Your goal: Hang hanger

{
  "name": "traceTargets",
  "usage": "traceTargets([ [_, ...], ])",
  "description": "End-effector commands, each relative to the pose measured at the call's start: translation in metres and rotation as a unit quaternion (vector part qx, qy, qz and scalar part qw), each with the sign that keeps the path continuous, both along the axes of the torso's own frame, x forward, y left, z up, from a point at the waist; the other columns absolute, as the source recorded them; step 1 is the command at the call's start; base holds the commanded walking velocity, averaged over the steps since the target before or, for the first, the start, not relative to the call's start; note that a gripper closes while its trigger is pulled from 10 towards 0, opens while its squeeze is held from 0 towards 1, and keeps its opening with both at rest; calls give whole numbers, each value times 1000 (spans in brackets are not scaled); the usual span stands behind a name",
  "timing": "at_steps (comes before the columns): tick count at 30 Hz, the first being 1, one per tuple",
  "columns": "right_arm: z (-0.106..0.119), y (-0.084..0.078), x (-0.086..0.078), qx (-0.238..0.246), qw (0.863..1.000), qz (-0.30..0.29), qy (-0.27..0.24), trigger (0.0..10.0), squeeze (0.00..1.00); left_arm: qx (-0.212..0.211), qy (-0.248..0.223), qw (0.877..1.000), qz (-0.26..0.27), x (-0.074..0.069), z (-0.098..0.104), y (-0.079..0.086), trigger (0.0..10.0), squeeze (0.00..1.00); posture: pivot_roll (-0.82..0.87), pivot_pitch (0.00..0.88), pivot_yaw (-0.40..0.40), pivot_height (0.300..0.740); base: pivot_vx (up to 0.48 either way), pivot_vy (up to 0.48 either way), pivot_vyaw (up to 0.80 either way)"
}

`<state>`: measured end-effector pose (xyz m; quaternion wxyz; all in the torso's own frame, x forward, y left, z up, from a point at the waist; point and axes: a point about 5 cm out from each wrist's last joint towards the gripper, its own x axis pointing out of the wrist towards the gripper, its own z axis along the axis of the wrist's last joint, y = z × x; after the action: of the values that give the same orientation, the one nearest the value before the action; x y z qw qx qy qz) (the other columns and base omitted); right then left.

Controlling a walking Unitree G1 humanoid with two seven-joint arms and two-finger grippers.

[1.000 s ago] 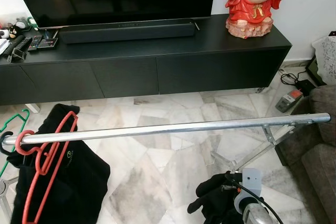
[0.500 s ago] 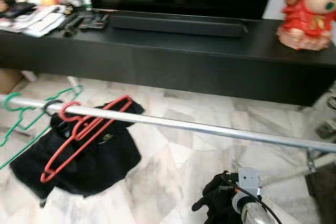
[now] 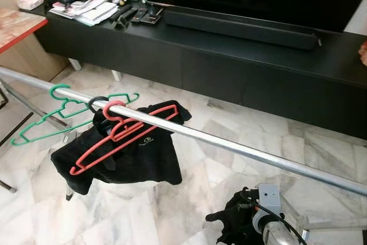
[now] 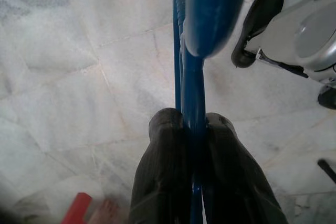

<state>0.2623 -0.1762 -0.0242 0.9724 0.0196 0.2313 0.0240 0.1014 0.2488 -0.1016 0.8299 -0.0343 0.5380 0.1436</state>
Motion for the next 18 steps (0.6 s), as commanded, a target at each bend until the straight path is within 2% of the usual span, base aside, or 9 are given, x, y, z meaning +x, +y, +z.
traceTargets([
  [1,0,2,-1,2,1000,4,-1,10000,0,5,23,1000,5,-14,-3,3,10000,0,-34,196,9,740,0,0,800],
  [9,-1,3,-1,3,1000,6,0,10000,0,3,23,1000,3,-14,-3,2,10000,0,-36,185,14,740,0,0,800],
  [18,-1,3,0,12,1000,-10,4,10000,0,1,19,1000,-8,-8,-2,1,10000,0,-42,140,28,740,0,0,0],
])
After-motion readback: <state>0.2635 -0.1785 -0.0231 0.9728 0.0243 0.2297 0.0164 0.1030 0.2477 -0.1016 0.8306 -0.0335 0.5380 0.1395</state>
